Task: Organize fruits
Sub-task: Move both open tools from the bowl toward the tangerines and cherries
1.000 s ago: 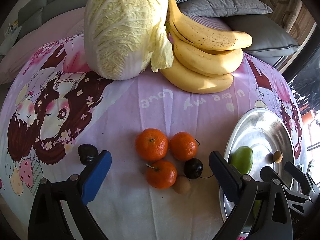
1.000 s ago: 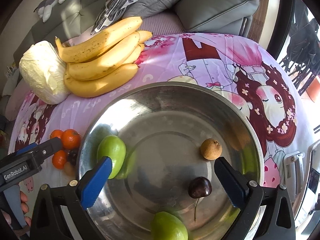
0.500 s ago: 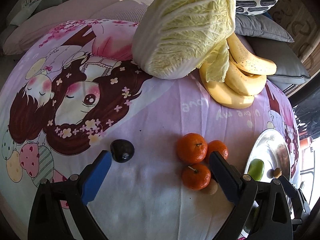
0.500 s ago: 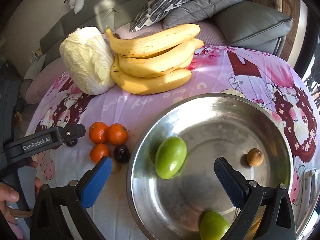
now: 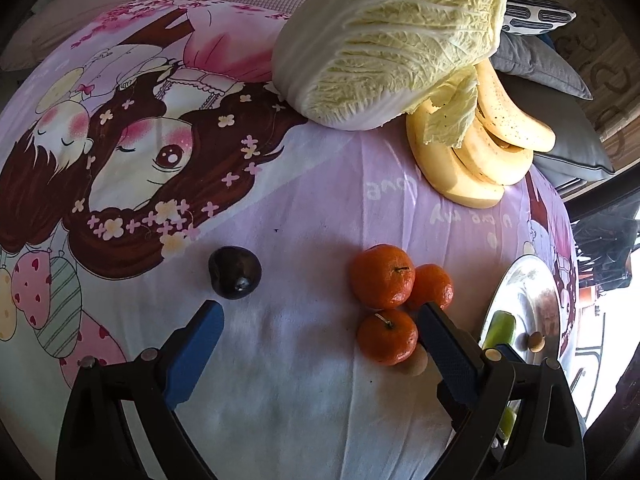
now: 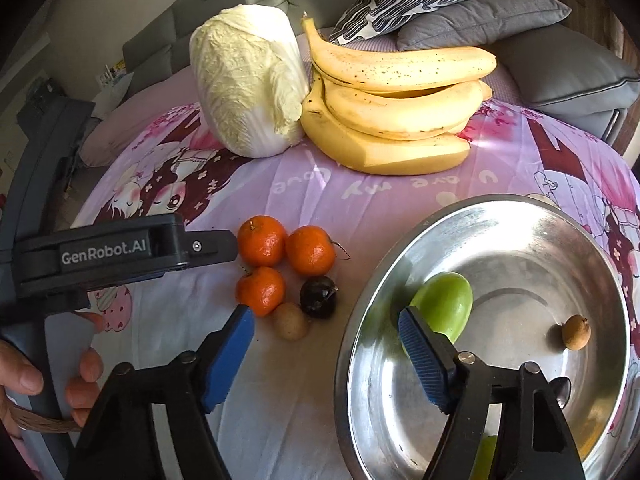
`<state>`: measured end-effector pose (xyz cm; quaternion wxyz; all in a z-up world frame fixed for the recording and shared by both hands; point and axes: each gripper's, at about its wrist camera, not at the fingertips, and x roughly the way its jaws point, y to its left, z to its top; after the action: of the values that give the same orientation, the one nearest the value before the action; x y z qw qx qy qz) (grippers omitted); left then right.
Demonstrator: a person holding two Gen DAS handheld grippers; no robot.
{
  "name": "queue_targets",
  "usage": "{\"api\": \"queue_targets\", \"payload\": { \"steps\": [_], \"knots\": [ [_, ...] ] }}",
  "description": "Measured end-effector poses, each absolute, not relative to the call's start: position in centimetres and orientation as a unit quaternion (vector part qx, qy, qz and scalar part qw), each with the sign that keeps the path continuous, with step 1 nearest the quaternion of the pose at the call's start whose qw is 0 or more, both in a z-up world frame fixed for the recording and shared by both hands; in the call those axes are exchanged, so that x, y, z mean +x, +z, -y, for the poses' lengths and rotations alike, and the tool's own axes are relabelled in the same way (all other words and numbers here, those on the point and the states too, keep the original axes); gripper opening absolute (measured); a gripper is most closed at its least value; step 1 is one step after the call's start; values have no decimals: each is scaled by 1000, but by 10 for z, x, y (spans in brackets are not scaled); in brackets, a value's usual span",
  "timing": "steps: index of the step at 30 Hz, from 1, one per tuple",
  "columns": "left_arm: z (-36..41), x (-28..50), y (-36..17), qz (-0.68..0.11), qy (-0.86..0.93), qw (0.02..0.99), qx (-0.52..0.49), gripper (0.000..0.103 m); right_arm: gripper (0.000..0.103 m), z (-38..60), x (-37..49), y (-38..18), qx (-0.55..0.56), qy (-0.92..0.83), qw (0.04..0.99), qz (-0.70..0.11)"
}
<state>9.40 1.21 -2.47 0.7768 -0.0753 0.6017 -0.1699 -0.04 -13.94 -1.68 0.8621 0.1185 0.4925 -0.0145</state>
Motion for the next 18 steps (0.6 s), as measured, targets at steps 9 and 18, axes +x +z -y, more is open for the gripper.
{"api": "queue_targets", "payload": {
  "steps": [9,18],
  "knots": [
    [11,89,-27,-608,-209,763,-67,73,55,143,5,-18,124,-19,864,-487],
    [12,92,-30,-617,-203,757,-76,68,43,143,8,-14,120,-18,870,-478]
  ]
}}
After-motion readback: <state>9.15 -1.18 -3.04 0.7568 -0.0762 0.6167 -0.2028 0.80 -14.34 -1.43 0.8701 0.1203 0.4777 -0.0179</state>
